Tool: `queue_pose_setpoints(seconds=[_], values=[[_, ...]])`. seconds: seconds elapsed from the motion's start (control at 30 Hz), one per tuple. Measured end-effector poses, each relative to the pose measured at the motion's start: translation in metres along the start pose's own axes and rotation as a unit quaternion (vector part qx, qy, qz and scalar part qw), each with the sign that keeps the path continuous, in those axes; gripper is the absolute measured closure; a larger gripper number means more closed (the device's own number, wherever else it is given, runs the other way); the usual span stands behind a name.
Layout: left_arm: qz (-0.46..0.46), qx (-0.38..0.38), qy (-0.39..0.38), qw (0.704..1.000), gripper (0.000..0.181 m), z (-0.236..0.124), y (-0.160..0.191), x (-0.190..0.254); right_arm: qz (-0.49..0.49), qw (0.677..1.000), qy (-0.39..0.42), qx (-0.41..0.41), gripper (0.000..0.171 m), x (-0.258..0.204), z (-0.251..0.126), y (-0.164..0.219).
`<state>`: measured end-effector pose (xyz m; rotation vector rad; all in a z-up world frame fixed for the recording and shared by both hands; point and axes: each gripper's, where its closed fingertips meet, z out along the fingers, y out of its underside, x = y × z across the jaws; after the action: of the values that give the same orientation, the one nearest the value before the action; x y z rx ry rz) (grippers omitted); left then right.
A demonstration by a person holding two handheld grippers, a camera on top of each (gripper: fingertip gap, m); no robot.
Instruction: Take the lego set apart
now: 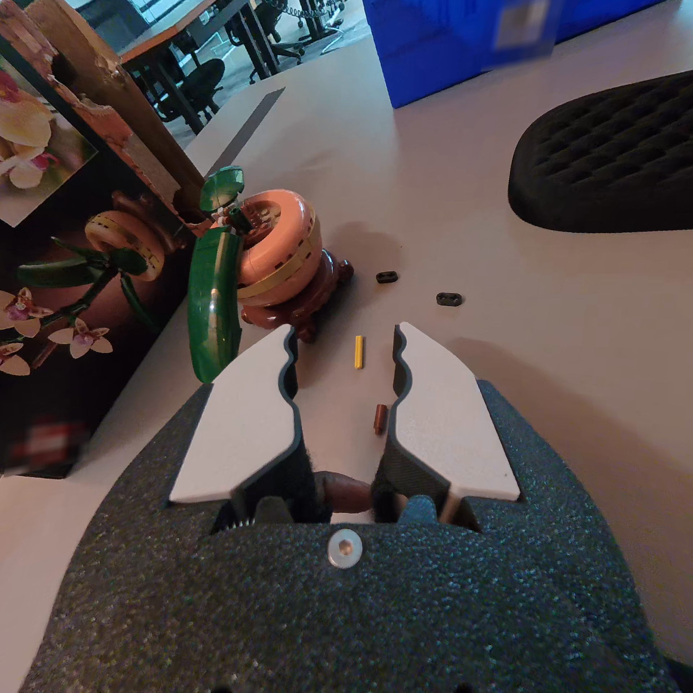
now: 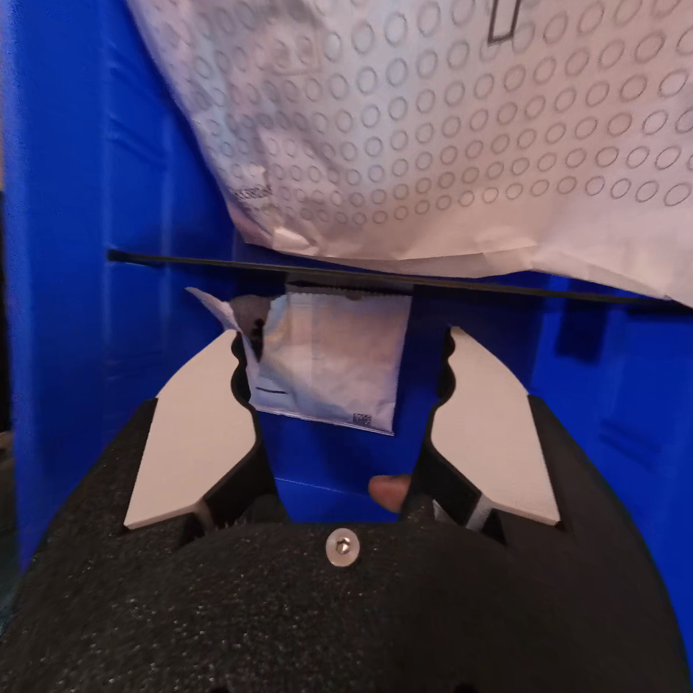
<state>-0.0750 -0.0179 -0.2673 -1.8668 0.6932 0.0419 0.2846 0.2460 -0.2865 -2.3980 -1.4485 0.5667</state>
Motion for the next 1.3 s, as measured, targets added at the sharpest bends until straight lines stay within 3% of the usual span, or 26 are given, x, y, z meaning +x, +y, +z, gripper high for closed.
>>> queue_pose_setpoints(seconds=[0.1,0.2,0.23,0.3,0.37,0.57,1.07,1.3], values=[[0.000,-0.004,0.003,1.000,0.134,0.001,0.002,0.000,-0.006,1.000,0.007,-0.028,0.065,0.007,0.013,0.009],[0.005,-0.010,0.006,1.000,0.135,0.002,0.005,0.002,-0.011,1.000,-0.007,-0.017,0.074,0.003,0.022,0.009],[0.007,-0.012,0.006,1.000,0.135,0.002,0.005,0.002,-0.015,1.000,-0.023,-0.009,0.087,-0.002,0.022,0.007],[0.013,-0.016,0.005,1.000,0.136,0.003,0.006,0.002,-0.017,1.000,-0.026,0.005,0.095,-0.004,0.022,0.005],[0.020,-0.020,0.003,1.000,0.137,0.003,0.008,0.002,-0.025,0.999,-0.021,0.031,0.123,-0.003,0.017,0.001],[0.029,-0.017,0.002,0.999,0.138,0.002,0.006,0.003,-0.035,0.993,-0.015,0.112,0.153,-0.006,0.001,-0.005],[0.038,-0.029,0.005,0.999,0.139,0.005,0.011,0.005,-0.042,0.969,0.043,0.240,0.167,-0.003,-0.048,-0.004],[0.017,0.007,0.002,1.000,0.134,0.000,-0.001,0.001,-0.047,0.948,0.056,0.309,0.168,-0.016,-0.095,-0.034]])
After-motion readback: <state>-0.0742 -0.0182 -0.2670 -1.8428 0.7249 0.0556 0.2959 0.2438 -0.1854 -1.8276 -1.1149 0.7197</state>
